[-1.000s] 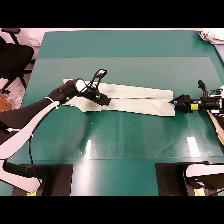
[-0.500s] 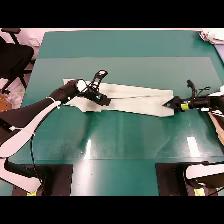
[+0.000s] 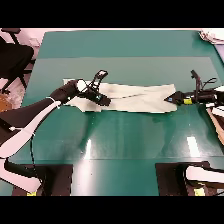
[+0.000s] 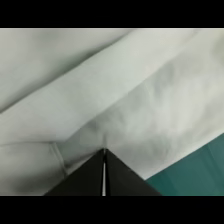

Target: Fold the shirts.

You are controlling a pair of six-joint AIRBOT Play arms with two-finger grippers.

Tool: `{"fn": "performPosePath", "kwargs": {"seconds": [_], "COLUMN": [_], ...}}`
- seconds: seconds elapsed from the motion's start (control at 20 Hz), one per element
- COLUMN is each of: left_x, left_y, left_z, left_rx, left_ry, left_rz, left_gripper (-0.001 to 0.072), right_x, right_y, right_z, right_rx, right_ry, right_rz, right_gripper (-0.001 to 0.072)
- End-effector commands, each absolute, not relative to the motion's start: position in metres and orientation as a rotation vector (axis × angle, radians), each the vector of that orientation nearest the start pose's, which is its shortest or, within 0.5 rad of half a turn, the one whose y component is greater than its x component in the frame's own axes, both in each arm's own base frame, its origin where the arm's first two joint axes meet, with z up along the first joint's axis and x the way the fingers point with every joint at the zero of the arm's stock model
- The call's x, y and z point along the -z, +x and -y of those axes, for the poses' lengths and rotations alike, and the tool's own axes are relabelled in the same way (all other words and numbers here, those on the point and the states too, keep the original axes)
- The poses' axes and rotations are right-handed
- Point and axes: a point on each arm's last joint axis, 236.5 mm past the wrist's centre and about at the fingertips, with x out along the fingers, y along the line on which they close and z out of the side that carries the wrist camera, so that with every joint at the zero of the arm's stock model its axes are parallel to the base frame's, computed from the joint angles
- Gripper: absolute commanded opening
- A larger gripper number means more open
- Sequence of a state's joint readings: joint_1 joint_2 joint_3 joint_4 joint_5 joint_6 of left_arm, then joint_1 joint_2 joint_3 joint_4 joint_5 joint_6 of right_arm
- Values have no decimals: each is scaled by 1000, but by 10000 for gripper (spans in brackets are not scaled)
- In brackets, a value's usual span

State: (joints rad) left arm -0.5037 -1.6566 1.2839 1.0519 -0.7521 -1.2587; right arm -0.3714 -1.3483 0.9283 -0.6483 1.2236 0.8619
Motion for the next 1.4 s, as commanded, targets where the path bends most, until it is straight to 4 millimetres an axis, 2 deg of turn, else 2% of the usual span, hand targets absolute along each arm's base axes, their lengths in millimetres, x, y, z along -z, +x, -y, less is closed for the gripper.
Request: {"fn": "performPosePath", "kwargs": {"seconds": [0.0,0.25,0.35,0.5,0.7,0.85,0.95,1.1,1.2,1.35], "left_x": [56,47,44,43,34,47,53,42,37,44], "left_y": [395,374,367,361,369,361,352,343,333,323], "left_z": [330,377,389,396,402,408,417,443,459,479], "left_rx": [750,812,828,840,828,834,850,881,900,910], "left_ry": [22,42,23,12,-52,-98,-113,-109,-126,-189], "left_rz": [-1093,-1022,-1018,-1019,-984,-1046,-1063,-998,-977,-1005], "left_gripper": [26,26,27,27,27,27,26,27,27,27], "right_x": [-38,-100,-118,-140,-156,-171,-186,-209,-212,-201], "right_y": [362,352,347,342,334,331,338,355,361,366], "right_z": [-52,-69,-75,-83,-93,-99,-97,-97,-109,-147], "right_rx": [-556,-610,-633,-659,-695,-749,-770,-807,-854,-956], "right_ry": [548,530,529,548,579,574,545,546,542,532], "right_rz": [-1034,-891,-850,-799,-779,-775,-759,-724,-741,-811], "right_gripper": [23,23,23,23,23,23,23,23,23,23]}}
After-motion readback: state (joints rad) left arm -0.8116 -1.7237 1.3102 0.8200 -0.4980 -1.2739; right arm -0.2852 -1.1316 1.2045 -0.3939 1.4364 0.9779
